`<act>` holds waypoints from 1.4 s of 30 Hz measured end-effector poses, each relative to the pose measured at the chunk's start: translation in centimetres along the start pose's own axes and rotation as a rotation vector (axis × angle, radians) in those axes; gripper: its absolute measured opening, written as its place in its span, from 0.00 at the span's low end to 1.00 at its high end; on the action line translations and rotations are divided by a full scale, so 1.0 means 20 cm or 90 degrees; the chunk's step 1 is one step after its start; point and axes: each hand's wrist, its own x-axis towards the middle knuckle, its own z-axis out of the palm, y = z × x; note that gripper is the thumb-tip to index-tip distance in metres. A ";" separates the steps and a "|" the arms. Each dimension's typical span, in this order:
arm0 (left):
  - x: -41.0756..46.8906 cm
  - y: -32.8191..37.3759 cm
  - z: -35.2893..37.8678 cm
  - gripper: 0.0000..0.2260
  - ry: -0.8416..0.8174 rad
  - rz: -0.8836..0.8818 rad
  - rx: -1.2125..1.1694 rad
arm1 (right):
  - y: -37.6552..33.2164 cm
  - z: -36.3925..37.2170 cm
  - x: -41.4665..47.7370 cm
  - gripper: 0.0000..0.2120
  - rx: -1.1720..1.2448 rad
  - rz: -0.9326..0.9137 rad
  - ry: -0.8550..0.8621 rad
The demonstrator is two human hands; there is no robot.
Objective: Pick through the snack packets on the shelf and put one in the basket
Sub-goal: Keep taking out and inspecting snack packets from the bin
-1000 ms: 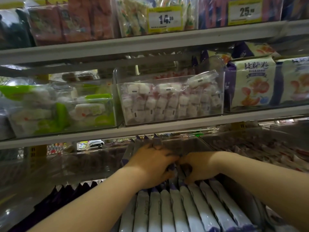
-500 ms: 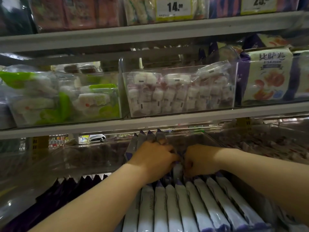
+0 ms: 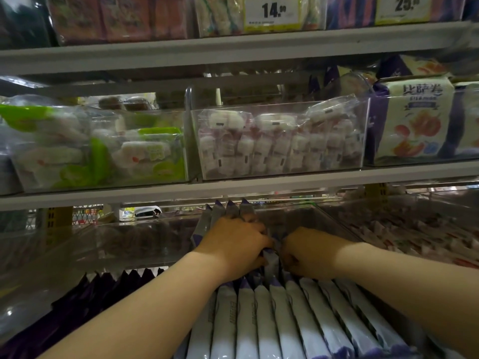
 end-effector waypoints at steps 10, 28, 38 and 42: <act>-0.01 -0.01 0.02 0.16 0.033 0.010 -0.032 | 0.08 -0.05 -0.01 0.07 0.219 0.081 0.227; -0.29 0.19 -0.26 0.11 0.240 -0.180 -0.256 | -0.16 0.10 -0.65 0.03 0.604 0.026 0.624; -0.60 0.56 -0.34 0.22 0.130 -0.457 -0.995 | -0.47 0.40 -0.95 0.06 0.655 -0.149 0.641; -0.68 0.67 -0.33 0.14 0.119 -0.422 -1.187 | -0.56 0.49 -1.01 0.05 0.671 -0.214 0.597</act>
